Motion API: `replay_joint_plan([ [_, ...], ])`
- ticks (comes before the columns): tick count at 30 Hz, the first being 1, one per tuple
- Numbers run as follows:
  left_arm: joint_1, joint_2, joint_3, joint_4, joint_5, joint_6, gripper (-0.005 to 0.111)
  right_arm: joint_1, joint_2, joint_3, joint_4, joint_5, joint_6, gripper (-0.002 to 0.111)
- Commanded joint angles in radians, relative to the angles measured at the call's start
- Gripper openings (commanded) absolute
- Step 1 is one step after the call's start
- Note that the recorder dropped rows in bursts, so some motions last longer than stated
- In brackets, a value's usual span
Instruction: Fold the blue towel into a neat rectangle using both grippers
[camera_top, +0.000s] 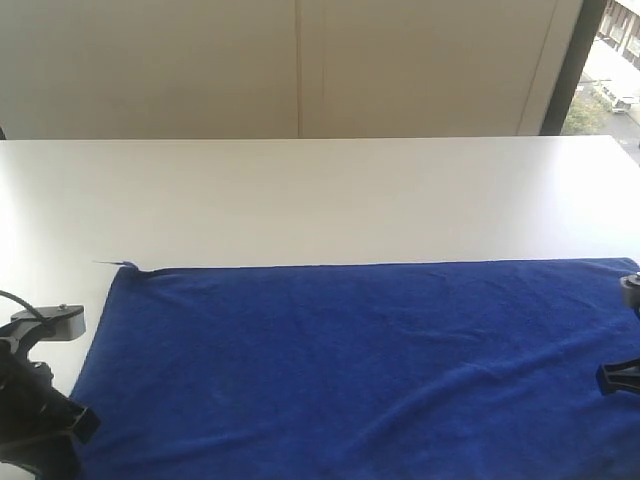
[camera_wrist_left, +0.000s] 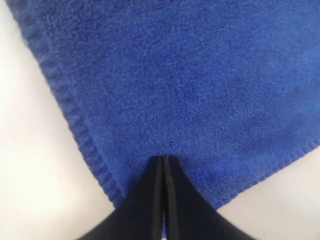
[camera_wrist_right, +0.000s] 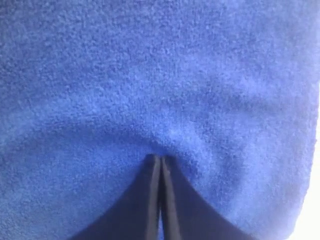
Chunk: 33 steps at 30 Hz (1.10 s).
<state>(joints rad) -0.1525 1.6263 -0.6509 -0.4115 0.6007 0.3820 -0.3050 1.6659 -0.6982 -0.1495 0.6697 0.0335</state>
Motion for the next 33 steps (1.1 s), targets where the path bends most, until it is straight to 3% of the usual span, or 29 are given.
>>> replay_joint_plan([
  [1,-0.001,0.021,0.011,0.09,0.002,-0.021,0.0,-0.005,0.019,0.012,-0.066,0.041,0.031,0.0],
  [11,-0.001,0.004,-0.005,0.094,0.005,-0.021,0.0,-0.005,-0.003,-0.016,-0.092,0.06,0.056,0.0],
  [21,-0.001,-0.194,-0.05,0.017,0.012,-0.011,0.0,-0.005,-0.201,-0.039,-0.054,0.003,0.056,0.0],
  [27,-0.001,-0.437,-0.071,-0.068,0.0,0.044,0.0,-0.005,-0.248,-0.039,-0.006,-0.084,0.056,0.0],
  [33,-0.001,-0.845,-0.071,-0.053,-0.06,0.044,0.0,-0.005,-0.257,-0.039,-0.005,-0.279,0.056,0.0],
])
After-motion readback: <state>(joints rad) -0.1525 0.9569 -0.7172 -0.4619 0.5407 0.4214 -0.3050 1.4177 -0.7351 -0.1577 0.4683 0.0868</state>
